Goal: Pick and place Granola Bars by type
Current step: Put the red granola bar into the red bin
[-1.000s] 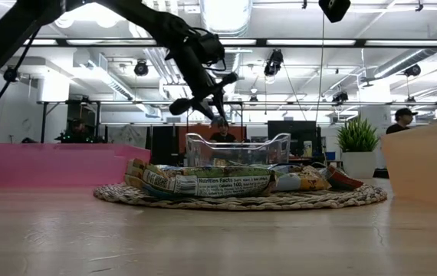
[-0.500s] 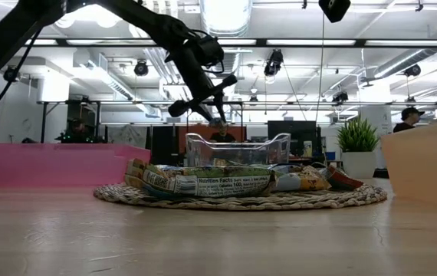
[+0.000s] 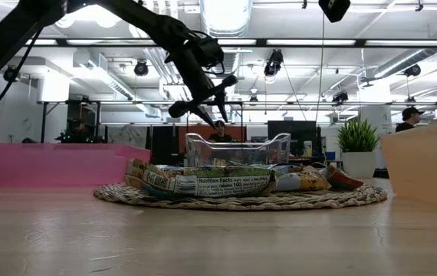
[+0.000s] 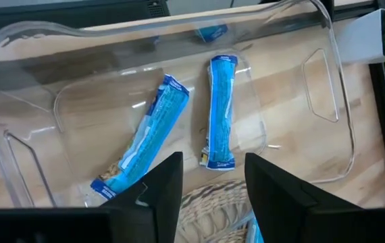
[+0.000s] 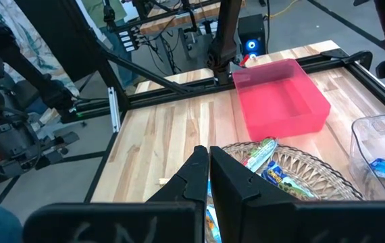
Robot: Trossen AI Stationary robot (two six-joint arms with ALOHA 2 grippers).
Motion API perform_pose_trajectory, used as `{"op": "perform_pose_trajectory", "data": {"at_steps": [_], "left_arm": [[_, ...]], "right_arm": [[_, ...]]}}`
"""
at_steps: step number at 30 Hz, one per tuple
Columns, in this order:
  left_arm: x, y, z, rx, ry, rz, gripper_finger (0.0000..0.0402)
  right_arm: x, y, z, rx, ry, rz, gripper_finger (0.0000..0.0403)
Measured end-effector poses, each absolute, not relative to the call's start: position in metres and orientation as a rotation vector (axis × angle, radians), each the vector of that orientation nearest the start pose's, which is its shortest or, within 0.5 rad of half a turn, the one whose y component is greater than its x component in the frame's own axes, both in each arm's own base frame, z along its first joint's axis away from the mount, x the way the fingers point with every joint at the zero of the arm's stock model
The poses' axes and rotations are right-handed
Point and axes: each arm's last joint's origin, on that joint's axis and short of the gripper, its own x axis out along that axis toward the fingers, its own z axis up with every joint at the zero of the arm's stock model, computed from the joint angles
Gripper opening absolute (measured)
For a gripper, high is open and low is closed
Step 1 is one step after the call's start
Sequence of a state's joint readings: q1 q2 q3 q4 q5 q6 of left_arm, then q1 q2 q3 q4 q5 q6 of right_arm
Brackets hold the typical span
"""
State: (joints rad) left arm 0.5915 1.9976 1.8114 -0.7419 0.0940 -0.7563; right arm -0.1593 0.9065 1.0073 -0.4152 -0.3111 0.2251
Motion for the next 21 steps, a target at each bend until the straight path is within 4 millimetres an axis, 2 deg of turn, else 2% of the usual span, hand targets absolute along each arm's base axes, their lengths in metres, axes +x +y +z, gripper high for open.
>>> {"op": "perform_pose_trajectory", "data": {"at_steps": [5,7,9,13,14,18,21], "left_arm": [[0.366,0.242,0.280,-1.006,0.680,0.787,0.0141],[0.365,0.242,0.280,-1.017,0.691,0.771,0.0129],[0.366,0.240,0.280,-1.028,0.704,0.736,0.0102],[0.369,0.235,0.280,-1.009,0.724,0.696,0.0019],[0.370,0.233,0.281,-1.004,0.725,0.690,0.0011],[0.374,0.219,0.289,-0.967,0.733,0.624,0.0005],[0.376,0.199,0.300,-0.910,0.766,0.547,0.0001]], "right_arm": [[0.185,-0.021,0.366,0.297,0.322,0.115,0.0009],[0.185,-0.021,0.366,0.299,0.322,0.115,0.0009],[0.185,-0.021,0.366,0.299,0.322,0.115,0.0009],[0.185,-0.021,0.366,0.299,0.322,0.114,0.0009],[0.185,-0.021,0.366,0.299,0.322,0.114,0.0009],[0.185,-0.021,0.366,0.299,0.322,0.115,0.0009],[0.185,-0.021,0.366,0.299,0.322,0.115,0.0009]]}}
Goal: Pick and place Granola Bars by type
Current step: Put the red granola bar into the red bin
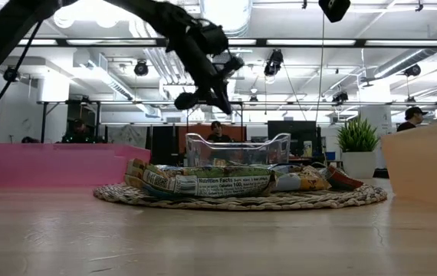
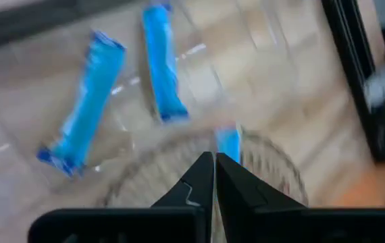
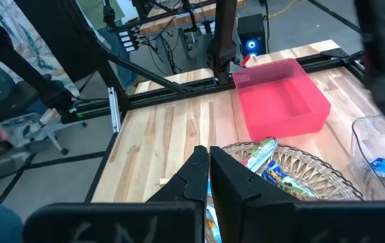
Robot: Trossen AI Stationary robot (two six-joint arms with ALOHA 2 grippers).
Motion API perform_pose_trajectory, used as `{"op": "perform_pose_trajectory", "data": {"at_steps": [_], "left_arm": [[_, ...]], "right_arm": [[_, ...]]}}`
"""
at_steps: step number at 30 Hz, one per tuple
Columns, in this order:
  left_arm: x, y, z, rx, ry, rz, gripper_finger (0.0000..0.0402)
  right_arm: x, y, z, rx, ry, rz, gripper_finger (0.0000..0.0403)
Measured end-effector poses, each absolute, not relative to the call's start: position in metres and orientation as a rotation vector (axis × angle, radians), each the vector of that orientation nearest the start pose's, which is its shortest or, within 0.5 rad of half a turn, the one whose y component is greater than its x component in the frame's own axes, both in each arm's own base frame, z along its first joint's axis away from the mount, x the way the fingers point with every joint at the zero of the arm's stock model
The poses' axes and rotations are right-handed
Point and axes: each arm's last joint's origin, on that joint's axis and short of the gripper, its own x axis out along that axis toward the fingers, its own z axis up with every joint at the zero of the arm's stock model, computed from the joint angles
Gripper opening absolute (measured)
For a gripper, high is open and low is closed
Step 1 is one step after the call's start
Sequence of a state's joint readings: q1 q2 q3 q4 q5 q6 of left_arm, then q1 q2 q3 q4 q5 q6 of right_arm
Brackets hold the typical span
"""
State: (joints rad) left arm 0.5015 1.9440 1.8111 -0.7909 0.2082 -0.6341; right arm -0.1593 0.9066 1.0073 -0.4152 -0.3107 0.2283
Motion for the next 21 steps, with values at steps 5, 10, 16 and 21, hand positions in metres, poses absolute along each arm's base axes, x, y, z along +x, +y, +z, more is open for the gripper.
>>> {"op": "perform_pose_trajectory", "data": {"at_steps": [5,10,16,21], "left_arm": [[0.378,0.151,0.328,-0.718,0.785,0.381,0.0001],[0.377,0.094,0.355,-0.553,0.770,0.253,0.0000],[0.371,0.029,0.380,-0.388,0.734,0.063,0.0000],[0.365,-0.007,0.388,-0.295,0.715,0.078,0.0000]], "right_arm": [[0.185,-0.021,0.366,0.301,0.322,0.114,0.0009],[0.185,-0.021,0.365,0.300,0.327,0.107,0.0009],[0.189,-0.022,0.362,0.301,0.339,0.093,0.0009],[0.196,-0.023,0.358,0.310,0.366,0.089,0.0009]]}}
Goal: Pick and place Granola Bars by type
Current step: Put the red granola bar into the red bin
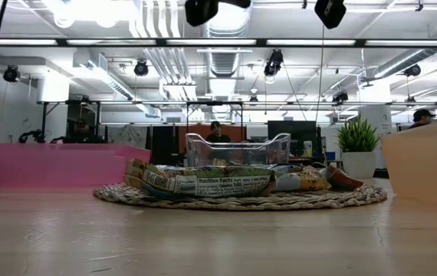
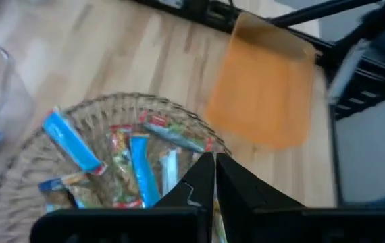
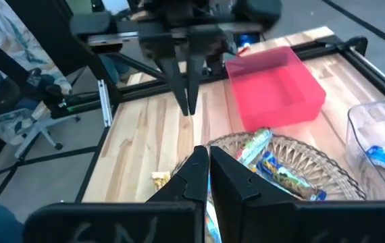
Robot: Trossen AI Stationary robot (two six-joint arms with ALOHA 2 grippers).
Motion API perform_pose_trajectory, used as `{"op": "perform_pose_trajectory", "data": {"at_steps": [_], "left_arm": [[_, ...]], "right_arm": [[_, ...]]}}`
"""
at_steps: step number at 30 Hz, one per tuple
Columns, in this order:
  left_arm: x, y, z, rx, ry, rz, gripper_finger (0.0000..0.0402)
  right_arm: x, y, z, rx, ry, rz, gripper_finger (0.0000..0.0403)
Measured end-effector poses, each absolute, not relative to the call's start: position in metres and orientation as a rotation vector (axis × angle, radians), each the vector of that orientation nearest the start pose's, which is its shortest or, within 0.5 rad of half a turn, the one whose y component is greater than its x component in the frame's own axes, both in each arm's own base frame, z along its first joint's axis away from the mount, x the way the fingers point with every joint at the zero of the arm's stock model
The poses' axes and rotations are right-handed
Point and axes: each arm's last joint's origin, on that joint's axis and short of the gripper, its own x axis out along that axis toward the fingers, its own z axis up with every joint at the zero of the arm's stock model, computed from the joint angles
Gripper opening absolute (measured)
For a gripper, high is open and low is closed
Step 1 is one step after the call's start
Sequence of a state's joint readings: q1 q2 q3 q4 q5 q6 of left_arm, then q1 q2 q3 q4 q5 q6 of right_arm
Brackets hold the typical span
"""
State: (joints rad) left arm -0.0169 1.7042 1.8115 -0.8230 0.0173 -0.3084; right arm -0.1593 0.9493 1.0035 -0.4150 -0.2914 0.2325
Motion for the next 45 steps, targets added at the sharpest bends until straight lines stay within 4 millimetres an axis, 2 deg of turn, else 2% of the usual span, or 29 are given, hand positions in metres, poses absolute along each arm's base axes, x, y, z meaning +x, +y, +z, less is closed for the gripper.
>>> {"op": "perform_pose_trajectory", "data": {"at_steps": [4,10,12,18,26,31,36,45], "left_arm": [[0.361,-0.023,0.394,-0.240,0.678,0.126,0.0000],[0.352,-0.037,0.397,-0.178,0.611,0.089,0.0000],[0.348,-0.037,0.396,-0.181,0.560,0.079,0.0000],[0.326,-0.035,0.377,-0.202,0.483,0.074,0.0000],[0.281,-0.028,0.354,-0.174,0.345,0.051,0.0000],[0.262,-0.026,0.346,-0.189,0.254,0.042,0.0000],[0.253,-0.025,0.338,-0.189,0.228,0.040,0.0000],[0.251,-0.024,0.329,-0.185,0.250,0.045,0.0000]], "right_arm": [[0.202,-0.024,0.353,0.319,0.388,0.087,0.0009],[0.208,-0.025,0.349,0.326,0.408,0.084,0.0009],[0.209,-0.025,0.348,0.339,0.413,0.081,0.0009],[0.212,-0.024,0.347,0.357,0.420,0.082,0.0009],[0.212,-0.024,0.347,0.366,0.421,0.084,0.0009],[0.213,-0.024,0.346,0.366,0.423,0.083,0.0009],[0.217,-0.025,0.345,0.369,0.425,0.082,0.0009],[0.230,-0.027,0.339,0.368,0.423,0.082,0.0009]]}}
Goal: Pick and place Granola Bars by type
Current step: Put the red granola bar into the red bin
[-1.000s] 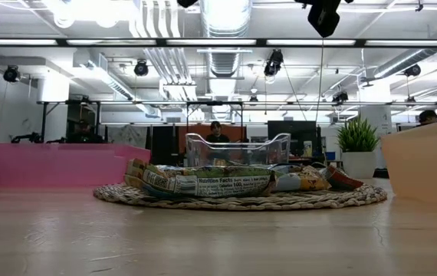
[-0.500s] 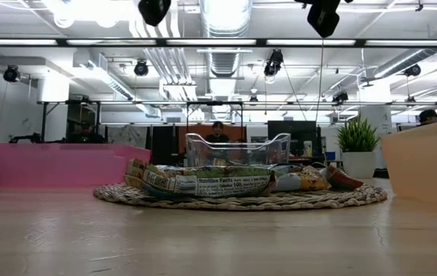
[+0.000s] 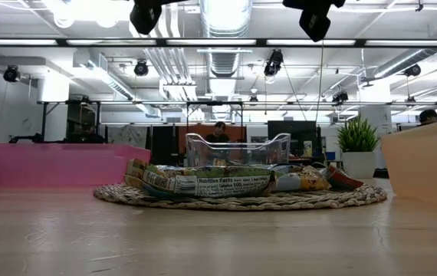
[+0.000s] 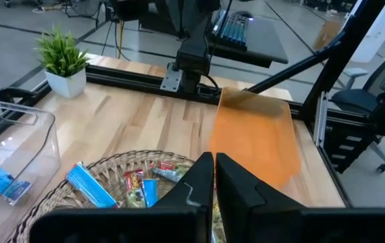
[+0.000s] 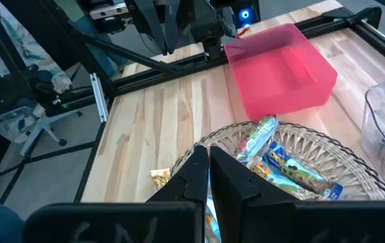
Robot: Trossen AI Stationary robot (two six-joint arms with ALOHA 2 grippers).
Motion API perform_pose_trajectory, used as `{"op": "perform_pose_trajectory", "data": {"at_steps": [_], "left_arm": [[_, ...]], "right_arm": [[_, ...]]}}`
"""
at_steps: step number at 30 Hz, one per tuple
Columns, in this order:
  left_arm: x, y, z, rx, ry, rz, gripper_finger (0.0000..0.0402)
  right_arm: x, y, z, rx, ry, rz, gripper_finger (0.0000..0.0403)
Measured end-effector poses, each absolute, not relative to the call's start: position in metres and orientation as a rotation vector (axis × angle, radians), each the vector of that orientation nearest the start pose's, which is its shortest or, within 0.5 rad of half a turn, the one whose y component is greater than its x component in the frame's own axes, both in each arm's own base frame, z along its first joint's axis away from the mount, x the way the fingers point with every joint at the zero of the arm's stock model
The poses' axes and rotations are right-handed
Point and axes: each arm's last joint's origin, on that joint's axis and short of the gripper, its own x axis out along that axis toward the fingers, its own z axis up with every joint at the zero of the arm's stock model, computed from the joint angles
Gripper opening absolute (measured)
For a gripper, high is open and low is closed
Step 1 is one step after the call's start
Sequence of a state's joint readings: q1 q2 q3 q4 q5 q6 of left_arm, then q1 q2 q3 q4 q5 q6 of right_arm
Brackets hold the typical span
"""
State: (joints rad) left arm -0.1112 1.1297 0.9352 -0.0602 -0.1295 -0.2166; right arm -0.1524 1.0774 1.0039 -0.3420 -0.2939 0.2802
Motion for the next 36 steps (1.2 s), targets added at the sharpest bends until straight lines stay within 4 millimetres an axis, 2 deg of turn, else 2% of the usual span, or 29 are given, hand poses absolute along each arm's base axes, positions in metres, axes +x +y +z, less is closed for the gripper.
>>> {"op": "perform_pose_trajectory", "data": {"at_steps": [10,36], "left_arm": [[0.251,-0.024,0.328,-0.184,0.255,0.046,0.0000],[0.252,-0.024,0.327,-0.184,0.258,0.046,0.0000]], "right_arm": [[0.242,-0.029,0.329,0.375,0.460,0.077,0.0009],[0.242,-0.029,0.330,0.376,0.456,0.078,0.0009]]}}
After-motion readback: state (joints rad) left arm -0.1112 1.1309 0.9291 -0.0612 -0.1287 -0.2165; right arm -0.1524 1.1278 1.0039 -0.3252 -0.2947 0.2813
